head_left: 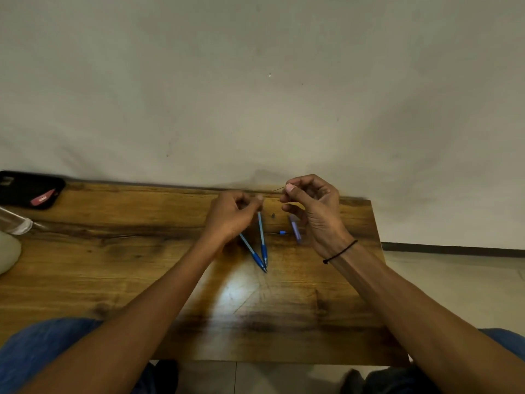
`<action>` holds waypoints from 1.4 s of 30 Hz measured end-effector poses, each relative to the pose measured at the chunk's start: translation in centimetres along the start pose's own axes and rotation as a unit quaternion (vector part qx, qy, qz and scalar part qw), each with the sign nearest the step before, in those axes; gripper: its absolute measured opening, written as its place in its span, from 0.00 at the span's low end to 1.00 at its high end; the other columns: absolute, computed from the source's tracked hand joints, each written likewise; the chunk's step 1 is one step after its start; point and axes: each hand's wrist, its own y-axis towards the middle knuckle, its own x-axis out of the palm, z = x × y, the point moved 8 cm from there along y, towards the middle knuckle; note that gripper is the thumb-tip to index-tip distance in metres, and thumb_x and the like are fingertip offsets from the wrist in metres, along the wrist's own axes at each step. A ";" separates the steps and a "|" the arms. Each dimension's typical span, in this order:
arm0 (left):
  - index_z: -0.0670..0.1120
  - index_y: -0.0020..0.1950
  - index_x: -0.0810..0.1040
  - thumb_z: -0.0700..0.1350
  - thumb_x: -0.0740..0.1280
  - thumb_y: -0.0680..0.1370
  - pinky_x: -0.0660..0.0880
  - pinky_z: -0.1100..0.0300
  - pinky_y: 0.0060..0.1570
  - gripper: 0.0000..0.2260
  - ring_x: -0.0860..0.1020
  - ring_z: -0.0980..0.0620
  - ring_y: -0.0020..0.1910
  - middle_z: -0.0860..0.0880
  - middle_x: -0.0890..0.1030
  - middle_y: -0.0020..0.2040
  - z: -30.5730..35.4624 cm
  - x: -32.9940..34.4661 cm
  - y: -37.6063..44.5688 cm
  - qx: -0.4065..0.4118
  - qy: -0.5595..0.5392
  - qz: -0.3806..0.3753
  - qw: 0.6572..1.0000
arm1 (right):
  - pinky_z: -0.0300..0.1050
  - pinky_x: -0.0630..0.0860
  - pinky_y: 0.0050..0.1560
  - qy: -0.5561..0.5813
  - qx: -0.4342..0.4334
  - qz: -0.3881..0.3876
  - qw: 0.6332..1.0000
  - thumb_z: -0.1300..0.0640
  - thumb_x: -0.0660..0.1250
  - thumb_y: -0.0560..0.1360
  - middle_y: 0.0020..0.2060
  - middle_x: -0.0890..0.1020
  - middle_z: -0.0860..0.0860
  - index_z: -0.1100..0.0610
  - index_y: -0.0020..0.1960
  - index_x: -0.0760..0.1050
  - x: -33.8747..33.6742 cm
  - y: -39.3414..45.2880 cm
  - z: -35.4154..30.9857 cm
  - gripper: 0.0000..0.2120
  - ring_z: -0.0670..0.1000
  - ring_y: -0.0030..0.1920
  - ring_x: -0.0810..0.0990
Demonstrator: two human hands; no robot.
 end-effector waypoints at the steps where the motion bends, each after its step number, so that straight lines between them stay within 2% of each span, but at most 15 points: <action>1: 0.50 0.44 0.84 0.58 0.70 0.81 0.77 0.58 0.39 0.14 0.83 0.53 0.37 0.51 0.85 0.38 -0.3 0.0 0.1 0.007 0.107 0.011 0.994 | 0.42 0.82 0.38 -0.004 0.005 0.003 1.000 0.70 0.70 0.78 0.41 0.82 0.57 0.66 0.52 0.78 -0.1 0.0 0.0 0.03 0.51 0.38 0.83; 2: 0.50 0.43 0.83 0.60 0.71 0.80 0.75 0.58 0.36 0.15 0.82 0.53 0.36 0.52 0.84 0.36 -0.5 0.3 0.2 0.011 0.199 0.014 0.980 | 0.43 0.82 0.38 -0.007 0.008 0.006 1.000 0.70 0.71 0.78 0.41 0.82 0.57 0.65 0.50 0.78 -0.2 0.0 0.0 0.03 0.51 0.38 0.83; 4: 0.50 0.40 0.80 0.65 0.70 0.79 0.70 0.59 0.32 0.19 0.79 0.53 0.33 0.52 0.81 0.34 -1.1 1.7 0.2 0.012 0.314 -0.004 0.949 | 0.44 0.82 0.38 -0.009 0.014 0.010 1.000 0.69 0.70 0.78 0.40 0.81 0.57 0.66 0.50 0.78 -0.3 0.0 0.0 0.02 0.51 0.38 0.83; 7: 0.50 0.41 0.73 0.68 0.70 0.77 0.69 0.57 0.34 0.22 0.74 0.54 0.33 0.52 0.77 0.35 -2.0 3.1 0.5 0.006 0.400 -0.019 0.916 | 0.45 0.83 0.39 -0.018 0.018 0.012 1.000 0.69 0.70 0.78 0.40 0.81 0.58 0.68 0.54 0.78 -0.4 0.0 0.1 0.05 0.51 0.38 0.83; 9: 0.52 0.39 0.69 0.68 0.71 0.76 0.67 0.57 0.34 0.23 0.72 0.54 0.32 0.52 0.74 0.34 -1.9 3.2 0.9 0.013 0.419 -0.012 0.908 | 0.45 0.83 0.39 -0.030 0.017 0.015 0.999 0.69 0.70 0.78 0.41 0.81 0.58 0.68 0.54 0.78 -0.5 0.1 0.1 0.05 0.51 0.38 0.84; 12: 0.50 0.36 0.73 0.66 0.74 0.74 0.66 0.58 0.29 0.22 0.74 0.54 0.29 0.51 0.78 0.32 -1.8 3.2 1.4 0.001 0.381 -0.025 0.924 | 0.45 0.84 0.40 -0.055 0.011 0.017 0.998 0.69 0.70 0.79 0.43 0.81 0.60 0.67 0.51 0.78 -0.5 0.2 -0.1 0.03 0.54 0.42 0.85; 15: 0.49 0.37 0.79 0.59 0.76 0.76 0.66 0.61 0.27 0.17 0.76 0.56 0.28 0.52 0.81 0.32 -1.6 2.6 1.3 -0.005 0.333 -0.021 0.943 | 0.48 0.85 0.44 -0.093 -0.001 0.017 0.996 0.70 0.69 0.79 0.44 0.82 0.60 0.66 0.50 0.78 -0.4 0.3 -0.3 0.01 0.57 0.45 0.86; 19: 0.54 0.44 0.80 0.53 0.74 0.79 0.63 0.71 0.26 0.06 0.76 0.63 0.29 0.58 0.77 0.31 1.3 2.0 -0.6 0.101 0.294 0.008 0.950 | 0.58 0.85 0.51 -0.134 -0.003 0.017 0.991 0.68 0.68 0.81 0.48 0.82 0.63 0.69 0.54 0.76 -0.4 0.6 -0.7 0.04 0.60 0.49 0.87; 21: 0.53 0.47 0.82 0.51 0.73 0.79 0.70 0.66 0.29 0.04 0.77 0.63 0.31 0.58 0.80 0.32 3.1 1.8 -1.8 0.161 0.284 0.023 0.945 | 0.58 0.87 0.49 -0.145 -0.003 0.004 0.989 0.67 0.67 0.81 0.52 0.80 0.64 0.69 0.55 0.75 0.0 0.6 -1.0 0.05 0.60 0.49 0.88; 23: 0.52 0.50 0.84 0.51 0.72 0.79 0.78 0.58 0.34 0.04 0.81 0.57 0.33 0.54 0.84 0.35 4.2 1.5 -2.5 0.196 0.284 0.032 0.938 | 0.53 0.87 0.44 -0.158 -0.013 -0.011 0.987 0.67 0.68 0.81 0.52 0.79 0.63 0.69 0.54 0.75 0.4 0.5 -1.4 0.04 0.60 0.47 0.88; 25: 0.51 0.52 0.84 0.52 0.72 0.79 0.80 0.55 0.37 0.06 0.82 0.54 0.35 0.53 0.85 0.38 4.8 1.3 -2.9 0.212 0.285 0.039 0.934 | 0.50 0.86 0.41 -0.171 -0.032 -0.022 0.985 0.68 0.67 0.81 0.51 0.79 0.64 0.67 0.53 0.75 0.7 0.5 -2.0 0.02 0.59 0.44 0.88; 29: 0.51 0.53 0.84 0.52 0.72 0.80 0.78 0.58 0.35 0.07 0.81 0.55 0.34 0.53 0.85 0.39 5.2 1.2 -3.0 0.234 0.289 0.050 0.927 | 0.50 0.86 0.41 -0.187 -0.060 -0.032 0.980 0.68 0.67 0.81 0.51 0.79 0.66 0.64 0.51 0.75 0.6 0.5 -2.9 0.02 0.57 0.42 0.89; 35: 0.51 0.53 0.83 0.52 0.72 0.80 0.75 0.60 0.33 0.07 0.81 0.55 0.34 0.53 0.85 0.39 5.0 1.4 -2.9 0.244 0.288 0.055 0.924 | 0.55 0.87 0.43 -0.211 -0.086 -0.042 0.973 0.68 0.67 0.81 0.47 0.80 0.59 0.65 0.50 0.75 0.6 0.5 -3.2 0.02 0.57 0.43 0.89; 38: 0.51 0.53 0.84 0.53 0.72 0.80 0.68 0.67 0.31 0.06 0.80 0.57 0.33 0.54 0.85 0.39 5.0 1.4 -2.9 0.250 0.289 0.059 0.922 | 0.52 0.87 0.43 -0.224 -0.095 -0.046 0.969 0.68 0.68 0.81 0.47 0.79 0.59 0.66 0.51 0.75 0.8 0.4 -3.2 0.02 0.56 0.42 0.89; 42: 0.52 0.53 0.83 0.53 0.72 0.80 0.67 0.67 0.31 0.07 0.78 0.58 0.32 0.55 0.84 0.38 5.0 1.3 -2.8 0.257 0.295 0.062 0.918 | 0.50 0.86 0.43 -0.229 -0.098 -0.049 0.967 0.68 0.68 0.81 0.47 0.79 0.59 0.67 0.51 0.75 0.9 0.4 -3.3 0.02 0.56 0.43 0.89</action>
